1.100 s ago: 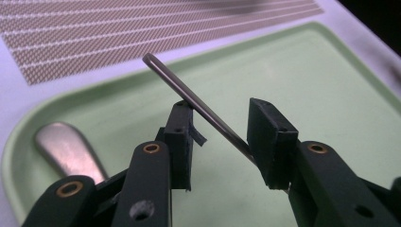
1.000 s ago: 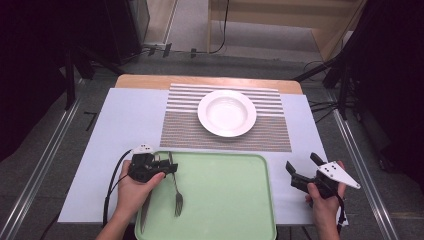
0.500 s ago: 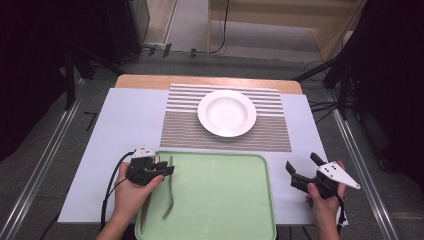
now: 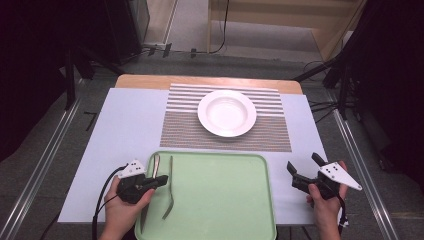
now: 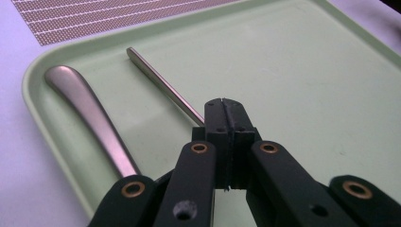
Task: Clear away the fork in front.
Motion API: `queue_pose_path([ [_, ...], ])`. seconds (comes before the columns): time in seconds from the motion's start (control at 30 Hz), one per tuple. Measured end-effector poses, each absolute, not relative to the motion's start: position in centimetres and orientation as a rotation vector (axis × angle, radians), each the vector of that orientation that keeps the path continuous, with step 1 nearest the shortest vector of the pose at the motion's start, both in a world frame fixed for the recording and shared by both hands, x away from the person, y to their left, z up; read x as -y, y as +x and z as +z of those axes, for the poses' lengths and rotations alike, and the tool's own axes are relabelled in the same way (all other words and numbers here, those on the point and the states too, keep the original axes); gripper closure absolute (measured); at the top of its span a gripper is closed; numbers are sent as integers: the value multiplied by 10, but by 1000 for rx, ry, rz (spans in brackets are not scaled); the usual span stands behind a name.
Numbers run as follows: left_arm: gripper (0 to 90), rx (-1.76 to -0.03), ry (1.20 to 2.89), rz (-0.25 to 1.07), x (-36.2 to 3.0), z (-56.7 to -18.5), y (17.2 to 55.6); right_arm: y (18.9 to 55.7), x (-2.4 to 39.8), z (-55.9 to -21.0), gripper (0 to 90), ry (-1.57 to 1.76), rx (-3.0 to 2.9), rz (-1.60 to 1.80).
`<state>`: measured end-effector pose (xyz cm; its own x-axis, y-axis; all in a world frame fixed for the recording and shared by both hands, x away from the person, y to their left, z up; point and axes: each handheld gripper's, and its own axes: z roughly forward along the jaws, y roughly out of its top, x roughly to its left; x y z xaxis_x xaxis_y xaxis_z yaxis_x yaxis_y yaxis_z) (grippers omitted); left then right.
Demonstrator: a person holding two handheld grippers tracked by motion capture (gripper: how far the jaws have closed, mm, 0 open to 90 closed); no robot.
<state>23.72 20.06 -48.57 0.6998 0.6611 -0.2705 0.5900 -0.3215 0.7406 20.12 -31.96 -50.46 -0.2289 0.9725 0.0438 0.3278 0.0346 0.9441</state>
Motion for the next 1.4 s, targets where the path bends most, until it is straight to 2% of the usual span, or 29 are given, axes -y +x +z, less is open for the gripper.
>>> queue_pose_path([
  [0.5,895,-909,2078,88,-194,-492,205,200,319,-505,54,1348,-1639,1210],
  [1.4,896,-842,2185,107,-149,-490,213,201,318,-505,54,1341,-1642,1210],
])
